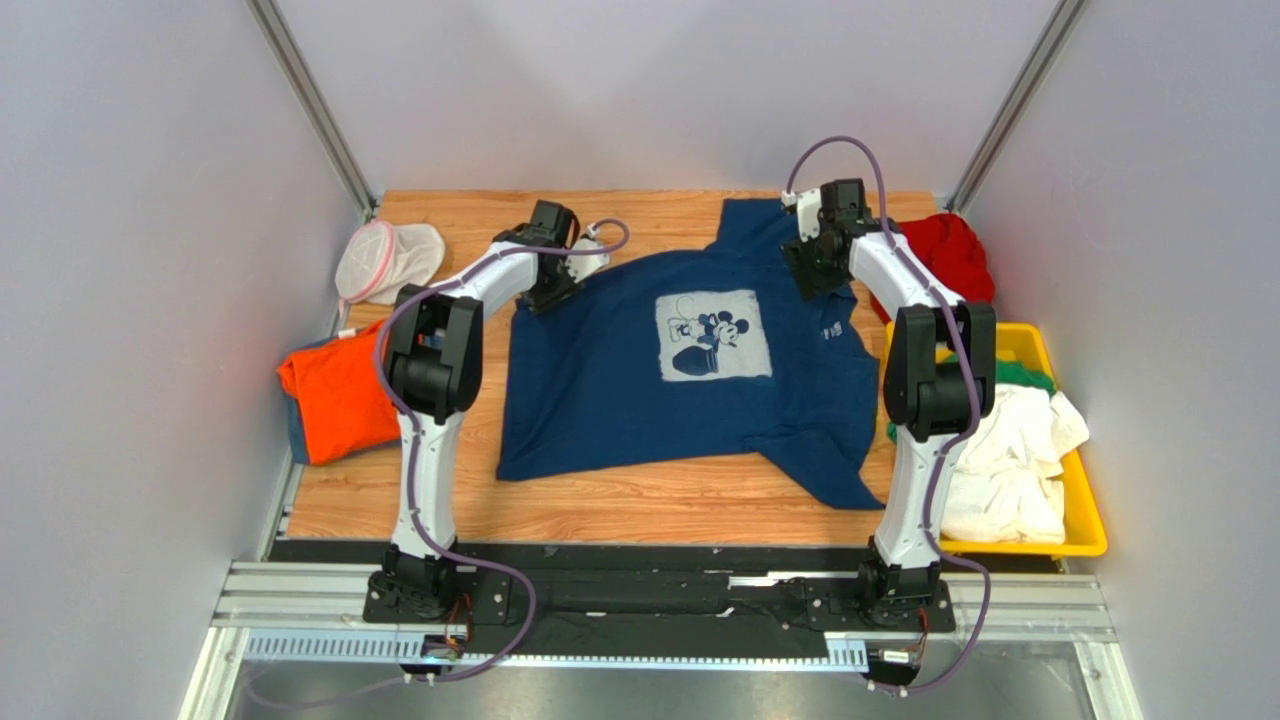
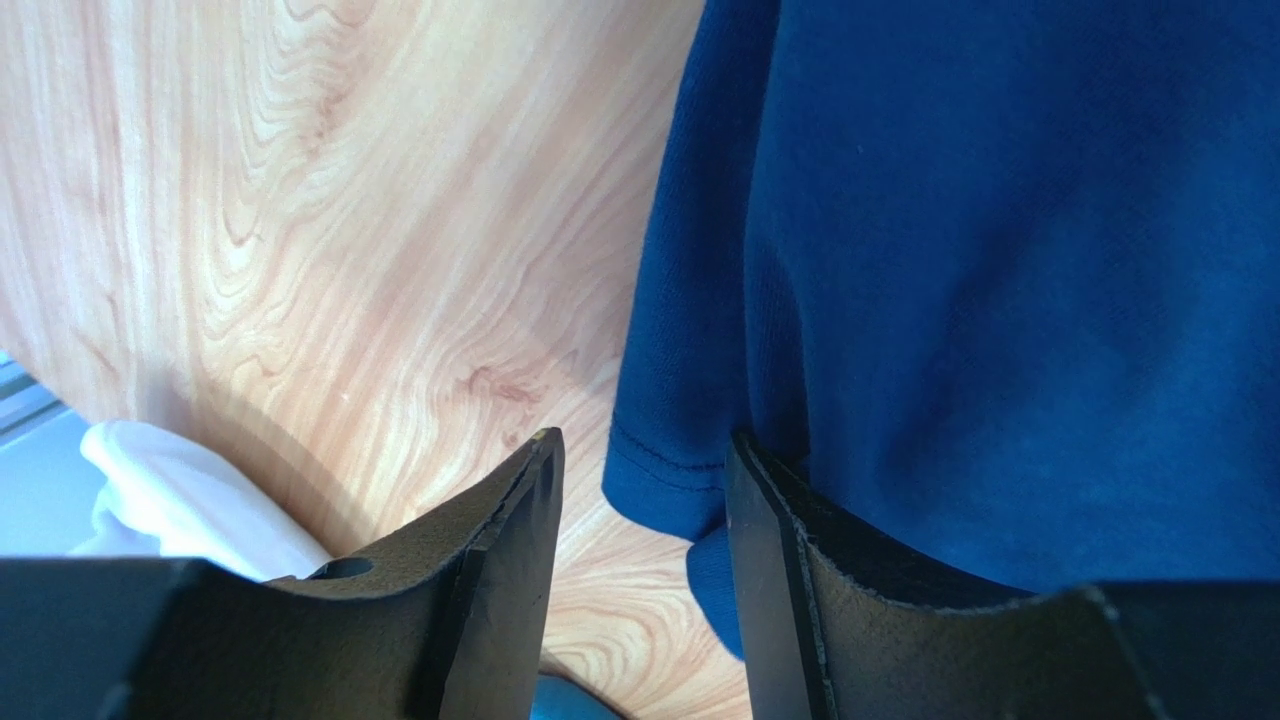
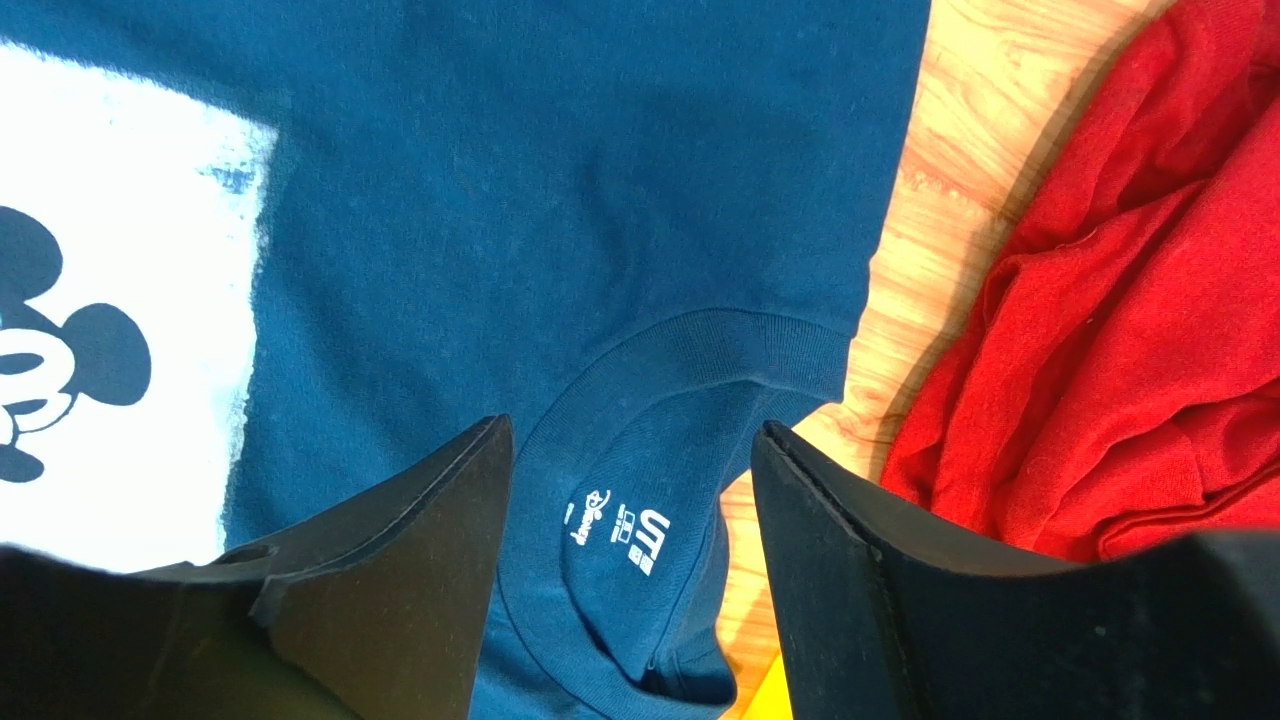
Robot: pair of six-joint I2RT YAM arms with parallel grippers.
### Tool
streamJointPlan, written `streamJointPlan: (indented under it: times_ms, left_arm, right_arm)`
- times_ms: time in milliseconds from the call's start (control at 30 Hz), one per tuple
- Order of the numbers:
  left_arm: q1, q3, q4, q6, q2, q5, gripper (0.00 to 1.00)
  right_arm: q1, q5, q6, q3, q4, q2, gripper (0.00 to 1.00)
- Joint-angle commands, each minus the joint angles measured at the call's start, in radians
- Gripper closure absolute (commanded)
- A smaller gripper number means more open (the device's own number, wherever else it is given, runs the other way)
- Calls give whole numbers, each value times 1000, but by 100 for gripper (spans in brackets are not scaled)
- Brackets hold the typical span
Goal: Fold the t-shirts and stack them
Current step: Flatten the tshirt out
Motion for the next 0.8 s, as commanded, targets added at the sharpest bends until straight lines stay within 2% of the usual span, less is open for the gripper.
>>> streamJointPlan:
  times_ms: [0, 333, 767]
  left_arm:
    - [3, 36, -2, 20, 68, -46, 48]
    - [11, 179, 26, 37, 162, -143, 49]
    - [53, 237, 84, 90, 223, -230, 50]
  right_arm:
    - [-1, 16, -19, -13, 36, -60, 36]
    - [-1, 30, -29, -36, 42, -74, 37]
    - [-2, 56, -36, -91, 62, -126, 37]
